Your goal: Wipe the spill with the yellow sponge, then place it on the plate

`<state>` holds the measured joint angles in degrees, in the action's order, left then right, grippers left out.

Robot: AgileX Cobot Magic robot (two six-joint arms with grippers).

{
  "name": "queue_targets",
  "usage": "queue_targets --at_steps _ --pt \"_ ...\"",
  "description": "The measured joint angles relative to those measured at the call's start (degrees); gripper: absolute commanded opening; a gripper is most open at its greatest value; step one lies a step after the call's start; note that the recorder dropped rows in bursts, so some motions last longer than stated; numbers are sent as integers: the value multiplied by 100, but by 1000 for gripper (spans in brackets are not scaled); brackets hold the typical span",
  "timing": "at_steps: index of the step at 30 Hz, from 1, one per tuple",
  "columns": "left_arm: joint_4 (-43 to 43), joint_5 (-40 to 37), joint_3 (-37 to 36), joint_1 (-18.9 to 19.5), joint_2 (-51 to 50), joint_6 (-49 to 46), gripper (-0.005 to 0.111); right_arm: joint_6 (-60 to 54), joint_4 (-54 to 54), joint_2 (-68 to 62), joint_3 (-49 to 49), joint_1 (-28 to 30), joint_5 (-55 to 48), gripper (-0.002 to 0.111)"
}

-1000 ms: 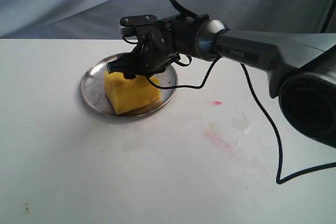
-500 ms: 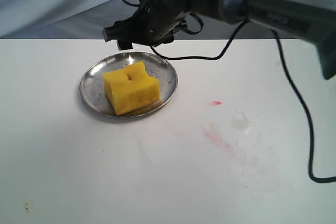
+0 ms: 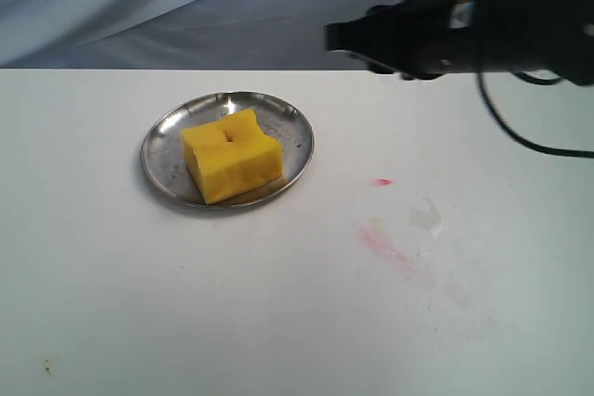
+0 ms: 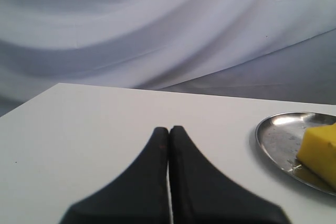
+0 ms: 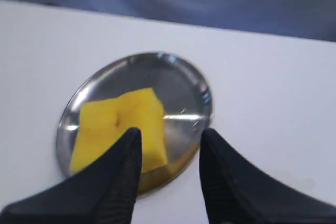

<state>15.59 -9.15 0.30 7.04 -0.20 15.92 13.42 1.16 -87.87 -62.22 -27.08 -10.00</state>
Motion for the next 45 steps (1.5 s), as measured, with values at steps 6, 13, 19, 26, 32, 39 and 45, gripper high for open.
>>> queue_targets --at_steps 6,13,19,26,32,39,45 --pt "0 0 0 0 0 0 0 23 -14 1121 1223 1407 1068 11" --pt "0 0 0 0 0 0 0 34 -14 2074 1815 2676 1203 9" --pt "0 0 0 0 0 0 0 46 -263 3118 2275 2784 1532 9" --pt "0 0 0 0 0 0 0 46 -765 4761 2970 2784 1954 9" --pt "0 0 0 0 0 0 0 9 -1231 6328 3141 2784 1796 9" --pt "0 0 0 0 0 0 0 0 -1358 7645 3141 2784 541 9" --pt "0 0 0 0 0 0 0 -294 -1347 8355 3241 2390 -529 9"
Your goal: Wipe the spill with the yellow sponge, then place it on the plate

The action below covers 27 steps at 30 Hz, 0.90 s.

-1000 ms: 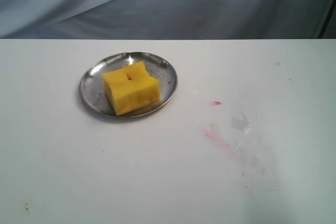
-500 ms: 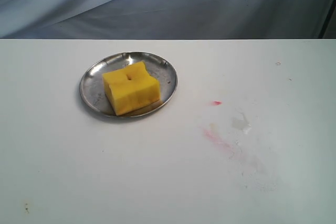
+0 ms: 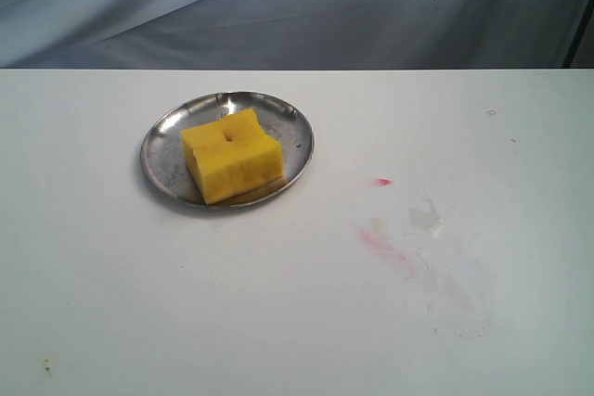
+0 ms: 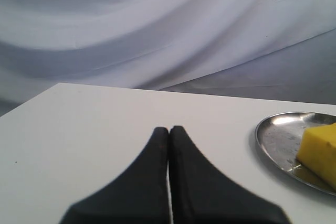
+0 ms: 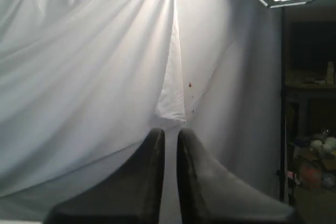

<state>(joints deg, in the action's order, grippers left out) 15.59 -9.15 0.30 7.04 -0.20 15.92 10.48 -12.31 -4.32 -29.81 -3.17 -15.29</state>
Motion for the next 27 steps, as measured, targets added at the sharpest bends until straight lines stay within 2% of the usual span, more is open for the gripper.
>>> queue_targets --at_steps 5,9,17,27 --pt "0 0 0 0 0 0 0 -1849 678 345 545 -667 -991 9" --pt "0 0 0 0 0 0 0 -2300 1063 361 1050 -811 -1196 9" --pt "0 0 0 0 0 0 0 -1935 1180 361 1982 -811 89 9" --pt "0 0 0 0 0 0 0 -1935 1189 361 2902 -811 1095 9"
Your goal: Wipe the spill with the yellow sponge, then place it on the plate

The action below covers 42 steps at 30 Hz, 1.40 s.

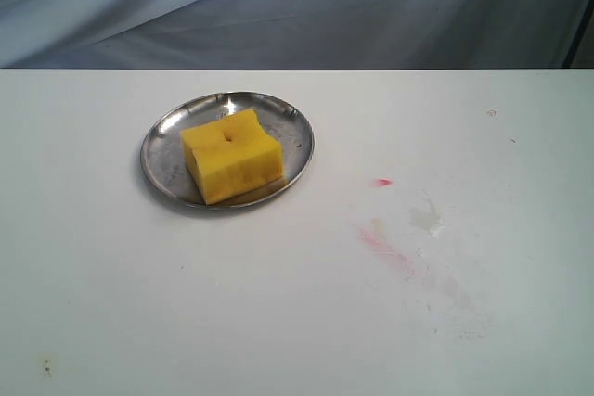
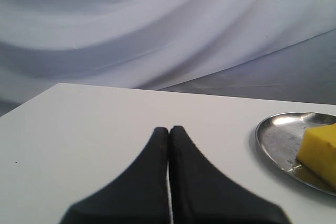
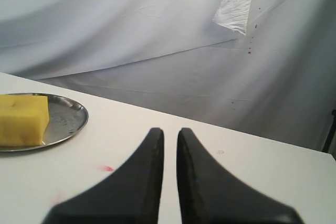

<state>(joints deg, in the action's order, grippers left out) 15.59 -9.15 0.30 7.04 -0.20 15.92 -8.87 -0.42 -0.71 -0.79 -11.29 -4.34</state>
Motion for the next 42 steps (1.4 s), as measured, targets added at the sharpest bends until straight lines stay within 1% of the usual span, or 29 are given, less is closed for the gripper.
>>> queue_targets --at_steps 42 --pt "0 0 0 0 0 0 0 0 -107 0 63 0 -8 9"
